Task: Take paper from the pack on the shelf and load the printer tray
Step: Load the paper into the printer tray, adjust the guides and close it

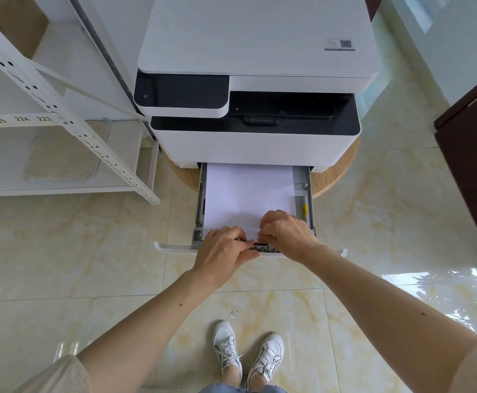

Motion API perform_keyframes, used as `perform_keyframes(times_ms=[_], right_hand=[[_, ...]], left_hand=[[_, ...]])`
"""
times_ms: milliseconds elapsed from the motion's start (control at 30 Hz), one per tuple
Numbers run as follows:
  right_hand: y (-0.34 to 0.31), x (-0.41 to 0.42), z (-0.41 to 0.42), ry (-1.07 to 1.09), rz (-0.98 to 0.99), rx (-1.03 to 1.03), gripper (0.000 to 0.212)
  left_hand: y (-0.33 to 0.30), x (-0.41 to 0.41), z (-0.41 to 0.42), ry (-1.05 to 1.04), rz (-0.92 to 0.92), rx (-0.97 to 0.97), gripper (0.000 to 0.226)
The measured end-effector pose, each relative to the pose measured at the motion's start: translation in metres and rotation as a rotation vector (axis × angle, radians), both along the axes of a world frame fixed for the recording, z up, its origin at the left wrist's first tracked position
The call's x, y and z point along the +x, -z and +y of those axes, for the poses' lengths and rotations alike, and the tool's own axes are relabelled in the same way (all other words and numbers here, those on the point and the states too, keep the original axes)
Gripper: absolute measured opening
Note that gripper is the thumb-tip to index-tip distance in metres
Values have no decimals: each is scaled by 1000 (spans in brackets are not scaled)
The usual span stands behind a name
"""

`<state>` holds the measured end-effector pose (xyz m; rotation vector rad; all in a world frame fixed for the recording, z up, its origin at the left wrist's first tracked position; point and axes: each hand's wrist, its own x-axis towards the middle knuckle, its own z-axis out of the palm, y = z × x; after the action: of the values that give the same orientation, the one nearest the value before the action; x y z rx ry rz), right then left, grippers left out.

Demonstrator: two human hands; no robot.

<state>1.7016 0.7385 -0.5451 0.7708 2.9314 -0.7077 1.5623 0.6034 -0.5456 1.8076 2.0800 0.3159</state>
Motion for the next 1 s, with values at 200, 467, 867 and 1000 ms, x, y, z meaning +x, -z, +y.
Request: perform_keyframes(times_ms=[200, 467, 867, 1000], right_hand=[[0, 6, 3, 0, 22, 0, 14], [2, 2, 3, -3, -12, 83, 10], [-9, -21, -5, 91, -31, 131, 31], [-5, -8, -6, 167, -24, 135, 28]], left_hand=[[-1, -1, 0, 46, 29, 27, 55], [0, -1, -1, 20, 7, -2, 39], [-5, 3, -4, -91, 41, -53, 51], [-11, 8, -5, -209, -19, -145, 46]])
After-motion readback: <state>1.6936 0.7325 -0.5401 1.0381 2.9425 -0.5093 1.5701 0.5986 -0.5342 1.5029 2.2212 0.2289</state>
